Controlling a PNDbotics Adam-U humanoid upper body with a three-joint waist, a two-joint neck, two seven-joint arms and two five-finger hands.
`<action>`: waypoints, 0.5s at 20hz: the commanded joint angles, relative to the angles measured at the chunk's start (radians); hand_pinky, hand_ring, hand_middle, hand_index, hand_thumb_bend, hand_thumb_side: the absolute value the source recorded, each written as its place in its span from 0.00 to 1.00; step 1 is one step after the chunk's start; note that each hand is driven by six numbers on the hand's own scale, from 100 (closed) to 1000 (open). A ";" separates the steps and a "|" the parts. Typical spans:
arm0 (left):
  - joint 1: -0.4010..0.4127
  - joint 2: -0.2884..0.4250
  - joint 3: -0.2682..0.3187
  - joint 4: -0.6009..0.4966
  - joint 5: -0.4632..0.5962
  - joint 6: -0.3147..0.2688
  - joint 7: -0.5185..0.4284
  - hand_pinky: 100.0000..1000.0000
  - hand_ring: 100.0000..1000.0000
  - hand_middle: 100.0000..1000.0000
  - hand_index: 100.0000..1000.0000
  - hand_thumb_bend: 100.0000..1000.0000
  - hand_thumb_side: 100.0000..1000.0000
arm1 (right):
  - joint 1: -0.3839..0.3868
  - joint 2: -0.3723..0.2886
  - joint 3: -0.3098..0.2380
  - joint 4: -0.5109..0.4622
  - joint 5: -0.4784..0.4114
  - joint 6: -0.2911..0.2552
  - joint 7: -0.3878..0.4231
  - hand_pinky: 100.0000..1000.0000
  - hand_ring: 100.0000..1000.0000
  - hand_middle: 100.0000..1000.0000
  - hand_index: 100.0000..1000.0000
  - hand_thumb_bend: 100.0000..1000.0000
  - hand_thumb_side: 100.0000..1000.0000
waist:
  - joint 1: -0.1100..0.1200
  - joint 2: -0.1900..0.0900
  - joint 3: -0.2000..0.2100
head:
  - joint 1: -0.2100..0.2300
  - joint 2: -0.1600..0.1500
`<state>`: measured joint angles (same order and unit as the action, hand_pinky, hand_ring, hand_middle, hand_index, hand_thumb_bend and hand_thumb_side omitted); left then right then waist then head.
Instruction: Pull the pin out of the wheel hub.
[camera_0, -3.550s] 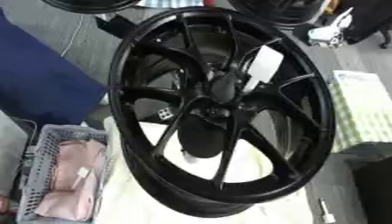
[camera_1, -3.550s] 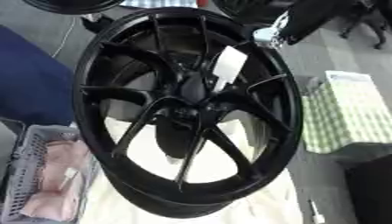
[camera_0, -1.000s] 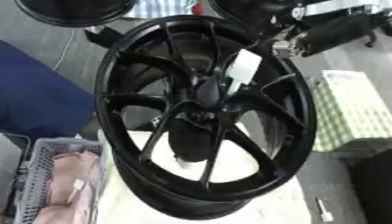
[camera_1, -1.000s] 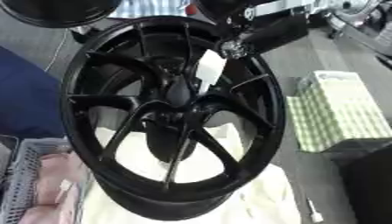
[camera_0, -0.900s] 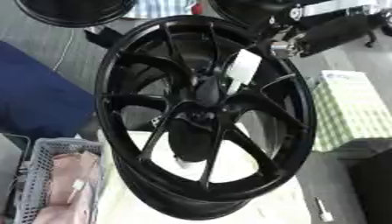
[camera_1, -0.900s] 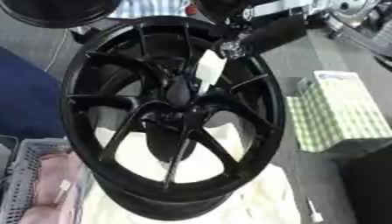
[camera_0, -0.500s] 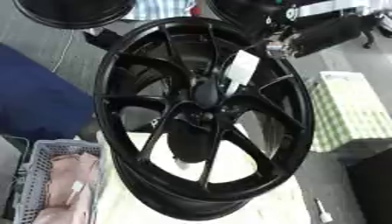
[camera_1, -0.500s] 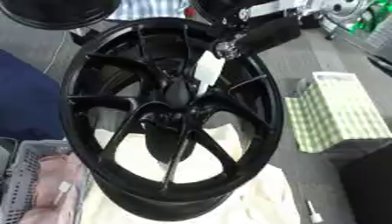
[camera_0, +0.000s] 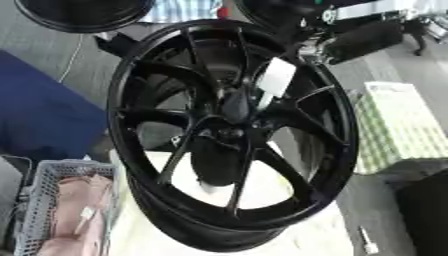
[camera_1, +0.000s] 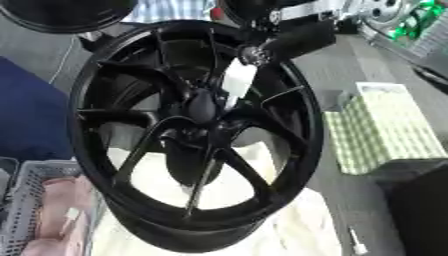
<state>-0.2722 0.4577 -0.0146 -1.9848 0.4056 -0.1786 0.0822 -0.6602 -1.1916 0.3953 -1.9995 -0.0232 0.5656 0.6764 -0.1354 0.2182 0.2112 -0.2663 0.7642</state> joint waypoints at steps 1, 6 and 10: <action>-0.014 0.009 0.002 -0.015 0.004 -0.002 -0.004 0.69 0.61 0.58 0.77 0.00 0.62 | -0.019 -0.015 -0.007 0.000 0.010 0.066 0.054 0.93 1.00 0.89 1.00 0.00 0.84 | 0.007 -0.009 0.001 | -0.004 0.006; -0.015 0.007 0.000 -0.015 0.002 -0.001 -0.005 0.68 0.61 0.58 0.77 0.00 0.62 | -0.023 -0.009 -0.004 0.000 0.012 0.074 0.054 0.93 1.00 0.90 1.00 0.00 0.86 | 0.007 0.002 0.005 | -0.004 0.006; -0.017 0.006 0.000 -0.015 0.000 -0.002 -0.006 0.68 0.60 0.58 0.77 0.00 0.62 | -0.019 -0.008 -0.006 0.000 0.009 0.077 0.047 0.93 1.00 0.90 1.00 0.00 0.86 | 0.008 0.011 0.007 | -0.004 0.006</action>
<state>-0.2744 0.4568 -0.0150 -1.9848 0.4053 -0.1770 0.0804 -0.6685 -1.1795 0.4013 -1.9995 -0.0186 0.5770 0.6651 -0.1354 0.2411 0.2176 -0.2673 0.7642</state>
